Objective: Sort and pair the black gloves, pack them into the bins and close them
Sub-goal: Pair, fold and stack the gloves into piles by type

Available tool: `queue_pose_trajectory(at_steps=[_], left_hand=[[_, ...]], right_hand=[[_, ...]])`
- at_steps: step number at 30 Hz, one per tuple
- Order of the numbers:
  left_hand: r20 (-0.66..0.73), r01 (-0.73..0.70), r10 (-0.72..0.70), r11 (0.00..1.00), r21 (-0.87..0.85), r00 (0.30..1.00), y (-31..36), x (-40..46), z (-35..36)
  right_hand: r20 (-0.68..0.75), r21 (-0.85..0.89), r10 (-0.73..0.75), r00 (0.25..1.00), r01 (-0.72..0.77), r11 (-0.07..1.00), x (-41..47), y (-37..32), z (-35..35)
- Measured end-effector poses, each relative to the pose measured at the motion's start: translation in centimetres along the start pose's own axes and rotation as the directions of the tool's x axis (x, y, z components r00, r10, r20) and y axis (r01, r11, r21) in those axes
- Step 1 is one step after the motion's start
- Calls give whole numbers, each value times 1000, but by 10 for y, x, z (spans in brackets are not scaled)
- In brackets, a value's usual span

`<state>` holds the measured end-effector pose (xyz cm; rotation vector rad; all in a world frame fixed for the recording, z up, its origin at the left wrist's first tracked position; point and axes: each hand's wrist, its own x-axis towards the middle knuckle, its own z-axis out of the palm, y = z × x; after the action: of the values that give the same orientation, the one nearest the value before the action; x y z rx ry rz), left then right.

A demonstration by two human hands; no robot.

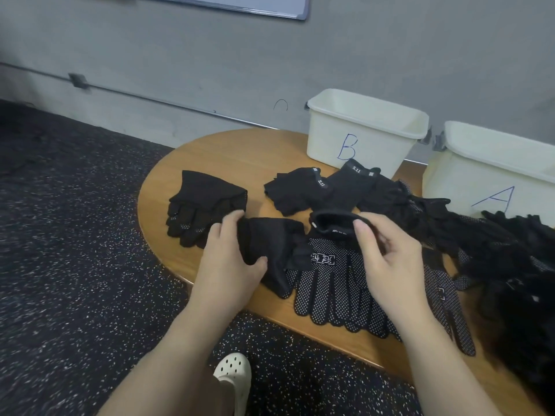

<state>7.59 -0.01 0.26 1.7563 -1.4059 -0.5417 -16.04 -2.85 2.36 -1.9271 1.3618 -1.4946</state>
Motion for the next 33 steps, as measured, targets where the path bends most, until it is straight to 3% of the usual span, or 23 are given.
queue_pose_trajectory(at_steps=[5, 7, 11, 16, 21, 27, 30, 33], left_hand=[[6, -161, 170, 920, 356, 985, 1, -7, 3], [46, -254, 258, 875, 413, 965, 3, -7, 2], [264, -455, 383, 833, 314, 885, -2, -5, -7], [394, -467, 353, 850, 243, 849, -7, -7, -18], [246, -367, 299, 878, 308, 922, 0, -7, -11], [-2, -229, 235, 949, 218, 972, 14, -9, -3], [-57, -261, 275, 948, 182, 960, 25, -15, 5], [38, -382, 382, 904, 190, 923, 34, -23, 20]], right_hand=[[64, -22, 2, 998, 0, 1000, -4, 1, 1], [80, -38, 18, 997, -15, 999, -5, 2, 0], [93, -36, 18, 996, -15, 999, -7, 5, -1], [98, -26, 20, 995, -17, 1000, -5, 11, -3], [6, 8, -23, 1000, 23, 1000, -2, 7, -1], [-139, 28, -19, 990, 23, 999, 1, 3, -1], [-188, 83, -12, 982, 28, 996, 3, 2, -2], [-223, 131, 16, 975, 13, 991, 5, 2, -2]])
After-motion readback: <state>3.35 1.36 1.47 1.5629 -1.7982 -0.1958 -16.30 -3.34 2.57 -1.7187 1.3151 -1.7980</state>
